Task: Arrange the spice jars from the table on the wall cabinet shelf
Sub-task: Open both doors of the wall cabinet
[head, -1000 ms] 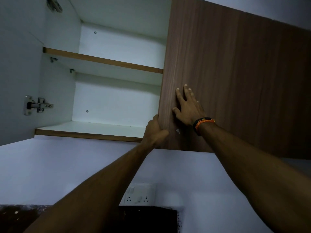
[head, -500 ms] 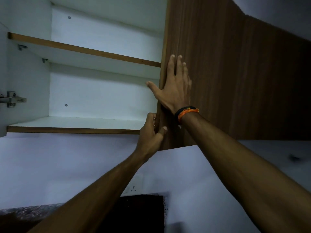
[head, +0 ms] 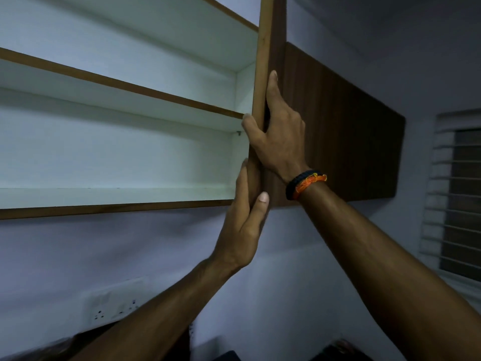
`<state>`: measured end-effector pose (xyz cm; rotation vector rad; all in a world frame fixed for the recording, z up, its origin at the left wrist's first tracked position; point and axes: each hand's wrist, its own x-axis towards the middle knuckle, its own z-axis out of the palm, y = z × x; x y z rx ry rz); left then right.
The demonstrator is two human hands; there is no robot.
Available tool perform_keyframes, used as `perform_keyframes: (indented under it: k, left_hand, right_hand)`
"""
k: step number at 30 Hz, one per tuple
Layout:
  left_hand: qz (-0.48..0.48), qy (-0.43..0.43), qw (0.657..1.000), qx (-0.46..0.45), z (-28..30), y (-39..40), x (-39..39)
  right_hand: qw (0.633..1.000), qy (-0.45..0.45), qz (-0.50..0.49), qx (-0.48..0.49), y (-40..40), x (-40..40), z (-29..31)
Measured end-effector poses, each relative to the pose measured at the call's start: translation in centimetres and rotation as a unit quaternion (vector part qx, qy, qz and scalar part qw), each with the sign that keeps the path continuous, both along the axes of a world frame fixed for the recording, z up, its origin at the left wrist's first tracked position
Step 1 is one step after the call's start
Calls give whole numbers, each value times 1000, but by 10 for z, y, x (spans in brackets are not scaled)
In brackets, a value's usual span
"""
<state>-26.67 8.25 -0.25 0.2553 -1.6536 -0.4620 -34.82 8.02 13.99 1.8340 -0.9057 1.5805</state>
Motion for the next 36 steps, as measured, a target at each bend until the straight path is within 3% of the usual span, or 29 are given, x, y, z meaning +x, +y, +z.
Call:
perform_keyframes:
  k: [4, 8, 12, 19, 27, 36]
  left_hand:
    - [-58, -25, 998, 32, -1, 0, -31]
    - [-66, -119, 991, 14, 0, -2, -57]
    - [30, -208, 975, -68, -2, -9, -91]
    - [81, -242, 956, -145, -9, -45, -151]
    - [167, -353, 896, -213, -12, -85, -207]
    - [219, -407, 859, -221, -17, -110, -251]
  right_hand:
    - [999, -33, 18, -7, 10, -37, -5]
    - [999, -45, 0, 1, 23, -78, -11]
    - [996, -66, -50, -16, 26, -123, -14]
    - [986, -65, -151, -21, 26, -180, -19]
    - [956, -127, -265, 23, 5, -245, -21]
    - [899, 26, -425, 101, -11, -299, -32]
